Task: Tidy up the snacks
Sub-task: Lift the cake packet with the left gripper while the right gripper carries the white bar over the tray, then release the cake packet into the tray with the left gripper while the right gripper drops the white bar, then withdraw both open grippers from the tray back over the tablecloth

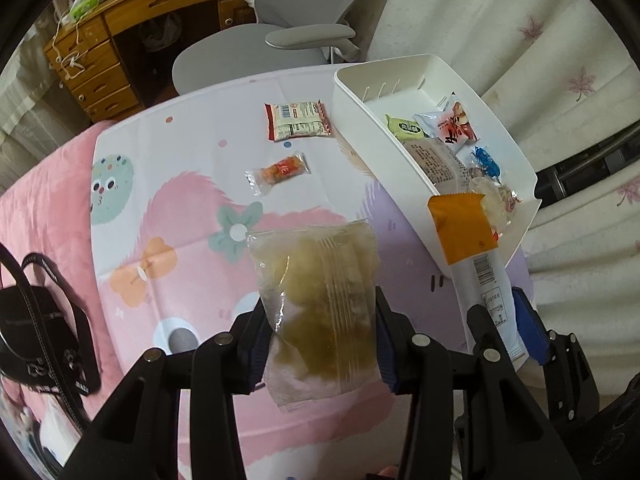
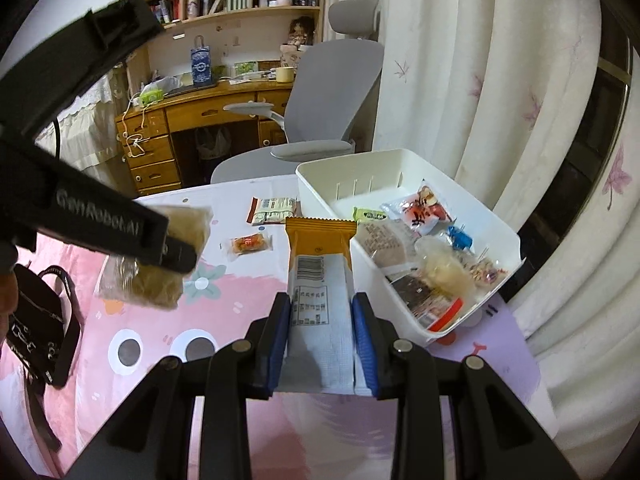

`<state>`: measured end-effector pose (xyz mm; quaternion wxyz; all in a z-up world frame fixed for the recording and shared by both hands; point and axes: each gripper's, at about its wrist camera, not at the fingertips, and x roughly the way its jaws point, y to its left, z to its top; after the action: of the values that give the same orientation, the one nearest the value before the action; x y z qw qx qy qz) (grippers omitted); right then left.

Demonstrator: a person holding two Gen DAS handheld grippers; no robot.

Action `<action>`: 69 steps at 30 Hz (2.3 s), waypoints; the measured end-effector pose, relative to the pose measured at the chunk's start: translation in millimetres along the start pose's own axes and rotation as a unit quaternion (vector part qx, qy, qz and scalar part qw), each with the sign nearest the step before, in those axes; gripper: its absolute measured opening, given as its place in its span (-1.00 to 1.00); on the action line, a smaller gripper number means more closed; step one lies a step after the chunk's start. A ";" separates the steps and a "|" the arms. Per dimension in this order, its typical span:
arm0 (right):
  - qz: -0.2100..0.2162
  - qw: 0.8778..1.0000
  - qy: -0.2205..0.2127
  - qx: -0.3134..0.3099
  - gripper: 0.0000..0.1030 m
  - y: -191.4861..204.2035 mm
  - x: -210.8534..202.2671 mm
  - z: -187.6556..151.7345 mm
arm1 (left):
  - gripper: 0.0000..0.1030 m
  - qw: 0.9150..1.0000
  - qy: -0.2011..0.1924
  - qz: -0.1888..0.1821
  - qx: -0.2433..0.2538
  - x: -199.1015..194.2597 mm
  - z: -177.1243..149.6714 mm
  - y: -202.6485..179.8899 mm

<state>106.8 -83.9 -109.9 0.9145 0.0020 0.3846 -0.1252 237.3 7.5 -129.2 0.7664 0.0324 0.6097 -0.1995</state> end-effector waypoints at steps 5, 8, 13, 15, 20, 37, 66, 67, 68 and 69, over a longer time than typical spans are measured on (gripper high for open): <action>0.020 0.999 -0.002 -0.042 -0.39 -24.1 2.6 5.0 | -0.16 1.000 0.012 0.003 -0.026 14.4 2.2 -20.0; 0.029 0.997 -0.003 -0.065 -0.39 -40.4 4.7 9.2 | -0.16 0.999 0.018 0.001 -0.045 23.6 3.6 -35.3; 0.038 0.994 -0.013 -0.104 -0.39 -73.6 9.7 17.2 | -0.16 0.998 0.018 -0.003 -0.064 34.1 6.7 -64.4; 0.038 0.993 -0.012 -0.114 -0.39 -86.6 13.1 20.0 | -0.16 0.997 0.018 -0.007 -0.074 37.6 8.8 -76.3; 0.042 0.990 -0.013 -0.131 -0.39 -119.0 21.2 27.8 | -0.16 0.995 0.013 -0.022 -0.095 40.9 15.7 -101.3; 0.079 0.983 -0.016 -0.167 -0.38 -174.5 70.2 62.3 | -0.16 0.993 0.020 -0.040 -0.111 72.2 41.3 -163.1; 0.078 0.988 0.059 -0.121 -0.14 -176.0 77.7 37.4 | 0.32 0.987 -0.031 -0.046 -0.150 33.2 -8.8 -116.3; 0.076 0.988 0.062 -0.120 -0.14 -174.1 75.4 35.1 | 0.32 0.987 -0.032 -0.048 -0.149 31.2 -12.3 -113.4; 0.074 0.988 0.063 -0.119 -0.14 -172.8 72.9 33.2 | 0.32 0.987 -0.034 -0.048 -0.148 28.9 -16.6 -109.7; 0.072 0.989 0.065 -0.116 -0.14 -170.3 69.7 31.1 | 0.32 0.987 -0.036 -0.049 -0.147 25.4 -21.9 -105.1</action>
<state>136.2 -267.8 -121.3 0.8881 -0.0685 0.4542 -0.0135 185.3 -89.3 -138.5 0.7737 -0.1175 0.6052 -0.1459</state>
